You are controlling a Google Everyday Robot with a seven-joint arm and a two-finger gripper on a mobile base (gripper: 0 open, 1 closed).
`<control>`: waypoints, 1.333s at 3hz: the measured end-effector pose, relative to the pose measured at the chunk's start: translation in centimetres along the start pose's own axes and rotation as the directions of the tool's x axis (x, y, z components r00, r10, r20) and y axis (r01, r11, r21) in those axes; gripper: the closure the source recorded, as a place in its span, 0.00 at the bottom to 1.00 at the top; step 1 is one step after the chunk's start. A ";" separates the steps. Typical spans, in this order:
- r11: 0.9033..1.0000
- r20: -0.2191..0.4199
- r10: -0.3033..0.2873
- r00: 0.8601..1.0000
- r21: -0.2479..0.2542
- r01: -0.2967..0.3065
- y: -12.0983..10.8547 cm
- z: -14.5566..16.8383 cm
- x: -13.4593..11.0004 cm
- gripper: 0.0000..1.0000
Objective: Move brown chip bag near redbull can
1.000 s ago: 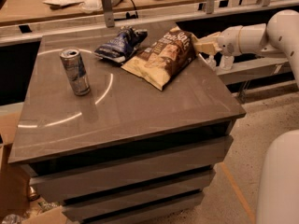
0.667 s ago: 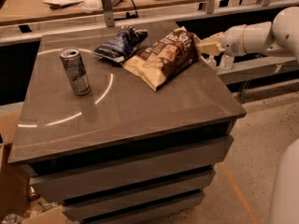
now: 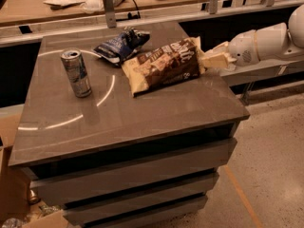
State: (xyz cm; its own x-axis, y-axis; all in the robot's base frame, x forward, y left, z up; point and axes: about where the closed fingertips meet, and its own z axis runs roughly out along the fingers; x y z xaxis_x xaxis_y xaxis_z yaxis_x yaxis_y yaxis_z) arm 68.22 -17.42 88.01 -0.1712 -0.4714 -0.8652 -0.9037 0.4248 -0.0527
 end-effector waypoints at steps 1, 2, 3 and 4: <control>0.992 -0.040 -0.006 0.999 -0.126 0.001 4.0 0.6 0.4 1.00; 0.968 -0.070 -0.017 0.997 -0.253 -0.001 7.3 1.7 0.8 1.00; 0.937 -0.085 -0.043 0.995 -0.349 0.011 9.5 3.1 0.8 1.00; 0.900 -0.071 -0.069 0.995 -0.434 0.031 11.2 4.8 0.4 1.00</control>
Offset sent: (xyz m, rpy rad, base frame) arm -0.0941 0.0564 -0.0267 -0.0375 0.2284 0.3493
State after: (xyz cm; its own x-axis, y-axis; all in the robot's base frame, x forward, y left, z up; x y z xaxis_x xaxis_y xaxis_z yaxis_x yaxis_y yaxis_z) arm 59.94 -9.13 84.68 -0.1363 -0.5533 -0.8218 -0.9893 0.0321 0.1425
